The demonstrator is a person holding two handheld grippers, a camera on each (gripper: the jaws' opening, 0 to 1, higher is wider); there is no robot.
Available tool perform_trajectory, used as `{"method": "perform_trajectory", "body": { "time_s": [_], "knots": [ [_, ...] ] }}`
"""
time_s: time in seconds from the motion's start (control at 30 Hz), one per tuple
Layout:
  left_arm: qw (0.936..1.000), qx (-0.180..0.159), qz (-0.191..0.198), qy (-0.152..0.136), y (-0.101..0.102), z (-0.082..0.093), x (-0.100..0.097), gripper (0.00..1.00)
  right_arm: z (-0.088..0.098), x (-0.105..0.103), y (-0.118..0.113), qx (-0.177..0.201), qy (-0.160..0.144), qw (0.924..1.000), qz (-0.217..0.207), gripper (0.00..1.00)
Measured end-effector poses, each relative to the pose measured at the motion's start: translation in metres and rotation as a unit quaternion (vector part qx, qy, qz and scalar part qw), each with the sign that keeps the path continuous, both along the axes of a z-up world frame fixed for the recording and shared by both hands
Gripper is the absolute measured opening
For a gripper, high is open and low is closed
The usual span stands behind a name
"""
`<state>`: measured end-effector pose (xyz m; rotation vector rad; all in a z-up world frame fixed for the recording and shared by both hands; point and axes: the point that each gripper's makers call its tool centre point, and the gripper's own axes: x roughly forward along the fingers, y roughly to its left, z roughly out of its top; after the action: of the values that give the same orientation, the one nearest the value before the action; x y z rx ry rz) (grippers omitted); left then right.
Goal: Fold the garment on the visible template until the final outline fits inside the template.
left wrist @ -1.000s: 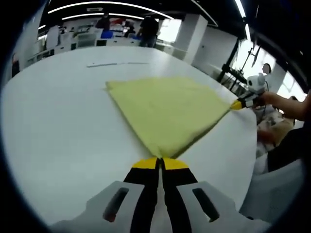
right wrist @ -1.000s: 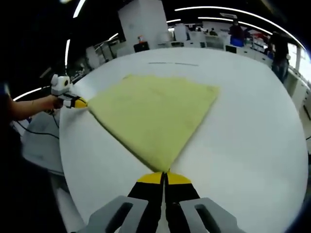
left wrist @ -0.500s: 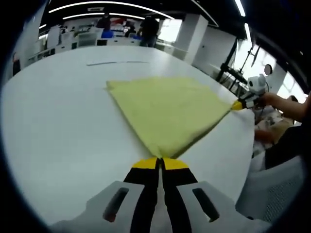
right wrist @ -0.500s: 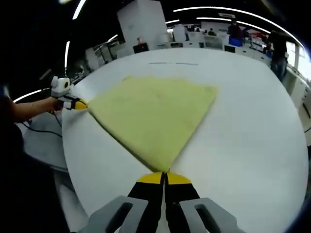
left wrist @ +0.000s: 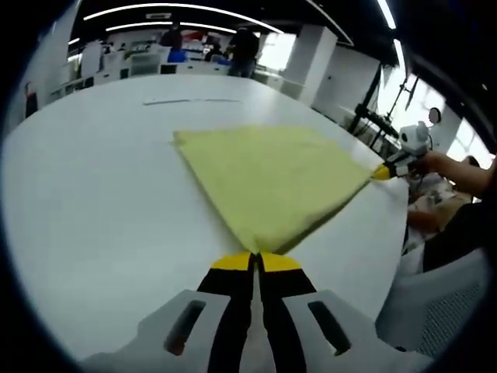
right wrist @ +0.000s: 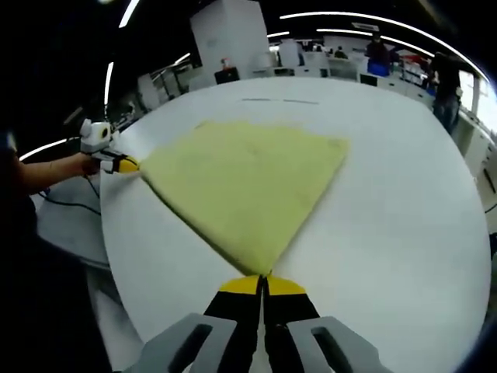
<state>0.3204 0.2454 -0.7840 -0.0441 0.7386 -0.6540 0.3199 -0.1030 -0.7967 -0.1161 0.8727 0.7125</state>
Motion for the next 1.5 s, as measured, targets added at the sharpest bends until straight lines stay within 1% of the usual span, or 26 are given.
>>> {"method": "perform_trajectory", "body": {
  "time_s": [0.07, 0.1, 0.17, 0.2, 0.27, 0.4, 0.43, 0.5, 0.63, 0.77, 0.93, 1.03, 1.2, 1.3, 1.4, 1.5],
  "knots": [
    [1.0000, 0.001, 0.001, -0.001, 0.001, 0.000, 0.000, 0.01, 0.000, 0.000, 0.000, 0.003, 0.000, 1.0000, -0.006, 0.00],
    [1.0000, 0.001, 0.004, -0.001, 0.001, 0.000, 0.001, 0.02, 0.000, 0.001, -0.001, 0.006, 0.003, 0.9998, -0.016, 0.00],
    [1.0000, 0.002, 0.006, -0.002, 0.002, 0.000, 0.001, 0.03, 0.000, 0.000, 0.000, 0.007, 0.001, 0.9999, -0.014, 0.00],
    [1.0000, 0.002, 0.008, -0.003, 0.003, 0.000, 0.001, 0.04, 0.001, 0.000, 0.000, 0.007, 0.000, 0.9999, -0.014, 0.02],
    [0.9999, 0.001, 0.012, -0.007, 0.005, 0.001, 0.001, 0.07, 0.004, 0.001, 0.003, 0.012, -0.009, 0.9998, -0.014, 0.11],
    [0.9995, -0.009, 0.026, -0.019, 0.006, 0.007, 0.006, 0.16, 0.015, 0.005, 0.010, 0.031, -0.031, 0.9989, -0.015, 0.27],
    [0.9993, -0.012, 0.030, -0.022, 0.006, 0.009, 0.007, 0.18, 0.017, 0.006, 0.011, 0.034, -0.032, 0.9988, -0.016, 0.32],
    [0.9987, -0.021, 0.037, -0.029, 0.005, 0.015, 0.010, 0.24, 0.022, 0.007, 0.015, 0.037, -0.041, 0.9984, -0.011, 0.39],
    [0.9977, -0.023, 0.045, -0.044, 0.003, 0.026, 0.014, 0.35, 0.032, 0.009, 0.023, 0.041, -0.056, 0.9975, -0.004, 0.56],
    [0.9967, -0.028, 0.046, -0.061, 0.000, 0.042, 0.016, 0.45, 0.046, 0.011, 0.028, 0.045, -0.073, 0.9963, -0.001, 0.69],
    [0.9963, -0.020, 0.041, -0.073, -0.001, 0.056, 0.013, 0.56, 0.067, 0.012, 0.033, 0.060, -0.091, 0.9940, -0.009, 0.83],
    [0.9960, -0.016, 0.038, -0.080, -0.002, 0.063, 0.010, 0.65, 0.079, 0.009, 0.037, 0.064, -0.102, 0.9927, -0.005, 0.88],
    [0.9951, 0.003, 0.026, -0.095, -0.001, 0.074, 0.006, 0.74, 0.093, 0.006, 0.038, 0.065, -0.111, 0.9916, -0.007, 0.94],
    [0.9939, 0.004, 0.025, -0.107, -0.003, 0.083, 0.004, 0.82, 0.100, 0.005, 0.039, 0.072, -0.120, 0.9901, -0.009, 0.99],
    [0.9929, -0.001, 0.024, -0.117, -0.004, 0.091, 0.003, 0.85, 0.110, 0.003, 0.044, 0.081, -0.129, 0.9883, -0.005, 0.99],
    [0.9924, -0.004, 0.028, -0.120, -0.005, 0.094, 0.001, 0.88, 0.116, 0.002, 0.047, 0.086, -0.135, 0.9871, -0.001, 0.99]
  ]
}}
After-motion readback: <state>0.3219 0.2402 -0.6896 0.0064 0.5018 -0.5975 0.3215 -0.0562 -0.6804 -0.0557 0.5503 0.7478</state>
